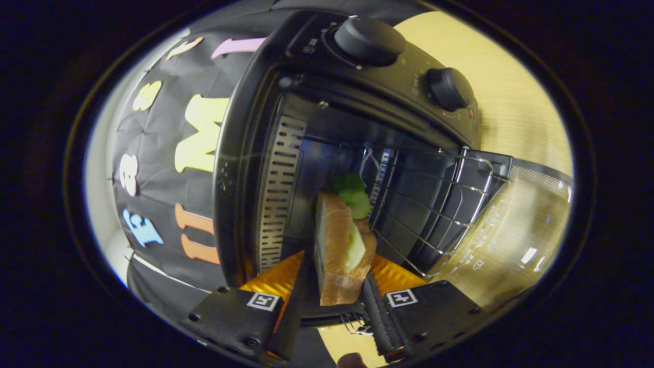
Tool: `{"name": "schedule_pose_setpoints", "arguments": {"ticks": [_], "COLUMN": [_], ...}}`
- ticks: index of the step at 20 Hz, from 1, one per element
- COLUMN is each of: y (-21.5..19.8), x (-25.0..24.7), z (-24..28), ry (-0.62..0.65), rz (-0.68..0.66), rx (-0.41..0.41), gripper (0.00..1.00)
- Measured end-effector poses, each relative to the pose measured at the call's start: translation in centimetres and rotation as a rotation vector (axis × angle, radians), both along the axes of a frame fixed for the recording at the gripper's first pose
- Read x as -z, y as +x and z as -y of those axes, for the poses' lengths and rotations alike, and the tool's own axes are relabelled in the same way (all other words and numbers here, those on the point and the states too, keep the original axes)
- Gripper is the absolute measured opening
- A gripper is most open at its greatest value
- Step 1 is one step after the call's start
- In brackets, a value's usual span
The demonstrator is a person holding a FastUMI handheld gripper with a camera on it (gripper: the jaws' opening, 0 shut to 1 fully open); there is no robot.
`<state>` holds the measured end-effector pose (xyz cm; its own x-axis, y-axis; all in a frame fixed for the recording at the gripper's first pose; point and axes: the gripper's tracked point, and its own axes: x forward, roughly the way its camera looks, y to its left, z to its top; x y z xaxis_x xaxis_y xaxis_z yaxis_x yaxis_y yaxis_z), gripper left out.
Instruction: Open the toaster oven, put the food inside, and close the toaster oven door.
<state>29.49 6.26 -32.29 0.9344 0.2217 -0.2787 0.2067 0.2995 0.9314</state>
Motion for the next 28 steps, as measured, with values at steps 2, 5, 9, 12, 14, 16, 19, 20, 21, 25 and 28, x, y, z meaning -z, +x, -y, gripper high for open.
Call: {"name": "schedule_pose_setpoints", "arguments": {"ticks": [2, 5, 9, 12, 14, 16, 19, 20, 21, 25, 28], "y": [-0.8, -2.2, -4.9, -7.4, -8.7, -10.4, -13.6, -14.8, -15.9, -19.2, -20.0], "x": [0.3, 0.3, 0.7, 2.2, 2.1, 1.5, -0.1, -0.4, -0.7, -1.2, 0.8], "z": [-0.8, -1.9, -2.4, -2.9, -3.0, -2.8, -2.3, -2.1, -1.8, -0.6, -0.3], "ry": [-0.087, -0.236, -0.460, -0.555, -0.582, -0.640, -0.762, -0.806, -0.852, -1.021, -1.098], "rz": [-0.028, -0.076, -0.154, -0.224, -0.234, -0.225, -0.197, -0.188, -0.183, -0.142, -0.124], "rx": [-0.052, -0.174, -0.307, -0.391, -0.413, -0.441, -0.474, -0.481, -0.486, -0.472, -0.472], "gripper": [0.72, 0.84, 0.95, 0.97, 0.97, 0.97, 0.98, 0.98, 1.00, 1.00, 1.00]}}
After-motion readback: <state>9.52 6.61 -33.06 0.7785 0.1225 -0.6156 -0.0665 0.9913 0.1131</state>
